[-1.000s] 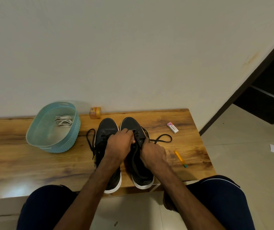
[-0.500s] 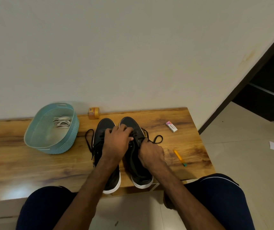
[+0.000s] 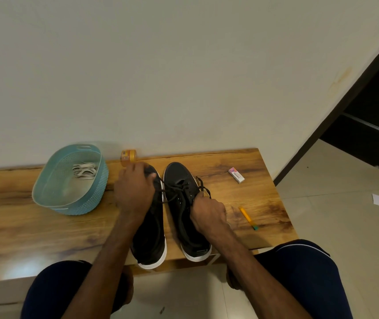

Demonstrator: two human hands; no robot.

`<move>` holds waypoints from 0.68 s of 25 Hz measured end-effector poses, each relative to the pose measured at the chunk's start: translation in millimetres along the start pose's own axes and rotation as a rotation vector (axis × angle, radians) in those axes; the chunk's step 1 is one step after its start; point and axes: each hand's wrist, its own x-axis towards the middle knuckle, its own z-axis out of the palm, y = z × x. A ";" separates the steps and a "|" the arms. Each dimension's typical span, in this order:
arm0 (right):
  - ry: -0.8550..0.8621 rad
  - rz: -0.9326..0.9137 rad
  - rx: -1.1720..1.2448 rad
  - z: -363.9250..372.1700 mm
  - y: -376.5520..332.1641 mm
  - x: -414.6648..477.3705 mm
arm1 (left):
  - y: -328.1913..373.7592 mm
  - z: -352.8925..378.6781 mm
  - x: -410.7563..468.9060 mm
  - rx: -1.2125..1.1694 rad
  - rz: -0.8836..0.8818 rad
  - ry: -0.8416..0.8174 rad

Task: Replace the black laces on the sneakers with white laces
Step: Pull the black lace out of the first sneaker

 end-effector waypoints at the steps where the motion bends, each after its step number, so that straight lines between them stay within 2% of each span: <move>1: 0.000 -0.002 0.000 0.0 -0.2 -0.1 | 9.0 6.7 -6.5 0.105 0.150 -0.078; 2: 0.000 -0.007 0.000 -0.1 -0.6 -0.4 | 17.2 14.3 -12.2 0.197 0.269 -0.166; 4: 0.000 -0.017 -0.001 -0.7 -0.6 -1.2 | 29.3 30.8 -21.8 0.316 0.388 -0.294; 6: -0.004 -0.023 0.004 -0.9 0.7 -1.5 | 33.0 42.3 -25.5 0.349 0.373 -0.345; 10: -0.009 -0.024 0.004 -1.2 0.9 -1.4 | 33.0 46.0 -22.9 0.337 0.322 -0.308; 17: -0.039 -0.017 0.016 -1.7 0.8 -2.5 | 30.4 25.0 -23.1 0.466 0.305 -0.379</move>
